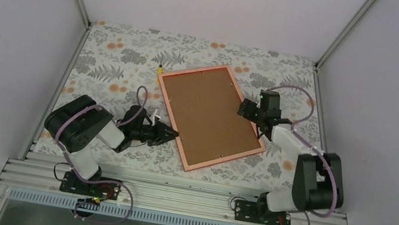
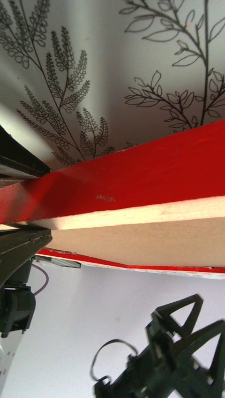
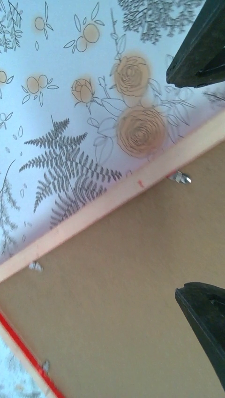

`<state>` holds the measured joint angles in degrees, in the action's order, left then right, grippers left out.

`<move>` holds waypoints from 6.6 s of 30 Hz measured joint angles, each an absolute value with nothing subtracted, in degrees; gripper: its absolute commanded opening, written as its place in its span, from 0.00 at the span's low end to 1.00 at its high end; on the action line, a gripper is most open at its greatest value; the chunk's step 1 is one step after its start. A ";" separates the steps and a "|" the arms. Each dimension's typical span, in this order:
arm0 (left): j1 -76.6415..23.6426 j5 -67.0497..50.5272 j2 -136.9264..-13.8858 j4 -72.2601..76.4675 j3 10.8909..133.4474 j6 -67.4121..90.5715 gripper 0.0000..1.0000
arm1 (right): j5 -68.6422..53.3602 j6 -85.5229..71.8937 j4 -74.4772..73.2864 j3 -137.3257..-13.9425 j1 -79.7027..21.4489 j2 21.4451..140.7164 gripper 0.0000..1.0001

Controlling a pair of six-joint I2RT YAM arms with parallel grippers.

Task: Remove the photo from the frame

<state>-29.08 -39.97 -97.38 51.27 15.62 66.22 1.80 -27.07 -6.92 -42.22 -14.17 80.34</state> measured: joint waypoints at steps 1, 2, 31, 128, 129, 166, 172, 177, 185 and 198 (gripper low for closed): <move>-29.06 -40.14 -96.99 50.50 15.62 65.76 0.04 | 0.23 -26.00 -6.48 -43.07 -12.71 82.56 0.93; -29.04 -40.29 -96.53 49.60 15.64 65.23 0.04 | -1.08 -24.99 -5.98 -43.70 -11.42 84.75 0.93; -28.49 -31.03 -93.12 11.68 32.12 42.17 0.33 | -13.58 -21.58 -6.04 -32.29 -7.81 80.55 0.82; -12.10 0.01 -122.39 -19.20 84.29 19.22 0.48 | -9.80 -22.39 1.30 -26.83 -22.55 67.83 0.86; -12.32 0.49 -122.48 -19.77 84.62 18.87 0.47 | -9.80 -22.39 1.30 -26.83 -22.55 67.83 0.86; -13.80 8.51 -102.80 -21.78 58.02 18.41 0.28 | -11.31 -23.70 -1.32 -23.62 -22.55 59.44 0.86; -13.96 9.26 -104.77 -21.21 60.14 18.65 0.27 | -11.29 -23.77 -1.41 -23.62 -22.55 58.50 0.86; -14.11 9.30 -105.16 -19.99 60.23 18.79 0.15 | -11.31 -23.75 -1.43 -23.62 -22.55 58.43 0.86; -15.51 9.43 -103.83 -21.06 59.35 18.92 0.07 | -11.97 -23.66 -1.80 -23.64 -22.55 57.41 0.86; -24.62 7.03 -90.43 -28.56 59.11 18.22 0.03 | -20.97 -23.86 -1.89 -26.52 -22.55 54.92 0.86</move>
